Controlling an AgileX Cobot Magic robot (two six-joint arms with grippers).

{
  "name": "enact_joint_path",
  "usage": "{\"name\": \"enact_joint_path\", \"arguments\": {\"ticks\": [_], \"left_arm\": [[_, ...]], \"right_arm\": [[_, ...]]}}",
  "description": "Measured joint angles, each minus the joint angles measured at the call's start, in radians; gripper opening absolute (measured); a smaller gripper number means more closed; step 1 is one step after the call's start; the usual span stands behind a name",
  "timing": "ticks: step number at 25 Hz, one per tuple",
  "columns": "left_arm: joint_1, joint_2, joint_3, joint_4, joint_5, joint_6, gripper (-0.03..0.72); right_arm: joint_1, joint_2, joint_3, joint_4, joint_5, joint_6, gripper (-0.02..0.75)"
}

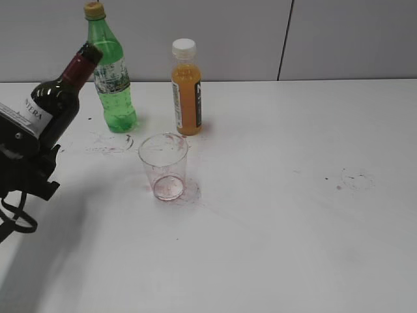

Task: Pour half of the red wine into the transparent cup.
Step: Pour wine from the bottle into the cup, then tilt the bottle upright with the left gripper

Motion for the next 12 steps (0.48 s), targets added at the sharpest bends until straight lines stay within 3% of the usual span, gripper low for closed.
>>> {"name": "enact_joint_path", "arguments": {"ticks": [12], "left_arm": [[0.0,-0.037,0.061,0.067,0.006,0.134,0.544]], "right_arm": [[0.0,0.0,0.0,0.0,0.0,0.0,0.571]]}}
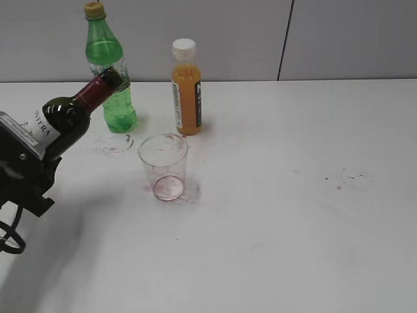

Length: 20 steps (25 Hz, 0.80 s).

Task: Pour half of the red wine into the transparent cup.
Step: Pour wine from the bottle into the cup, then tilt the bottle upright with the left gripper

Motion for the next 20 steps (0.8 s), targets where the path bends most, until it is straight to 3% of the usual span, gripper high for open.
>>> {"name": "enact_joint_path", "arguments": {"ticks": [20], "left_arm": [[0.0,-0.032,0.003,-0.022,-0.005,0.209,0.544]], "right_arm": [[0.0,0.0,0.0,0.001,0.0,0.0,0.571]]}}
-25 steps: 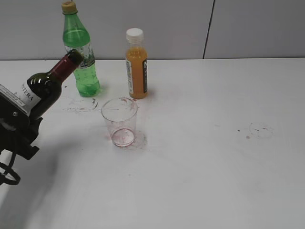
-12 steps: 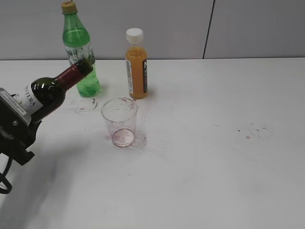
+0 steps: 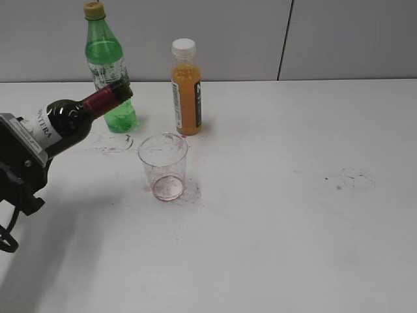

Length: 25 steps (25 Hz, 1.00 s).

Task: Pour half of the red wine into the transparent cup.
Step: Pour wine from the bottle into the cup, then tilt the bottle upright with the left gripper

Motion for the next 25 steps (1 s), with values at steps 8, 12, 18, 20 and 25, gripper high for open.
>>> {"name": "enact_joint_path", "arguments": {"ticks": [8,12,18,20,25], "left_arm": [[0.0,-0.002,-0.012,-0.007,0.0,0.104,0.544],[0.0,-0.002,-0.012,-0.009,0.0,0.139,0.544],[0.0,-0.002,-0.012,-0.008,0.0,0.168,0.544],[0.0,-0.002,-0.013,-0.005,0.0,0.171,0.544],[0.0,0.003,-0.028,-0.001,0.0,0.198,0.544]], "right_arm": [[0.0,0.0,0.0,0.0,0.0,0.0,0.571],[0.0,0.0,0.0,0.0,0.0,0.0,0.571],[0.0,0.0,0.0,0.0,0.0,0.0,0.571],[0.0,0.0,0.0,0.0,0.0,0.0,0.571],[0.0,0.0,0.0,0.0,0.0,0.0,0.571]]}}
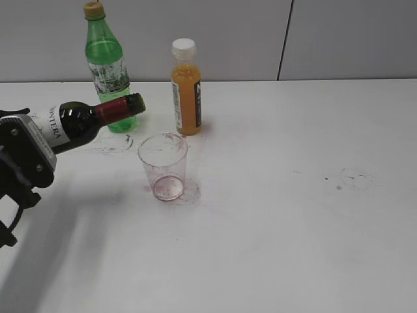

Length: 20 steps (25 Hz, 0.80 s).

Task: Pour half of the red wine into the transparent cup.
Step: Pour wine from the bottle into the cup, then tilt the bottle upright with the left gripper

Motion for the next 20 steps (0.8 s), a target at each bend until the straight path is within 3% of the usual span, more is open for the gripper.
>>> {"name": "enact_joint_path", "arguments": {"ticks": [20], "left_arm": [[0.0,0.017,-0.026,0.029,-0.001,0.165,0.544]], "right_arm": [[0.0,0.0,0.0,0.0,0.0,0.0,0.571]]}}
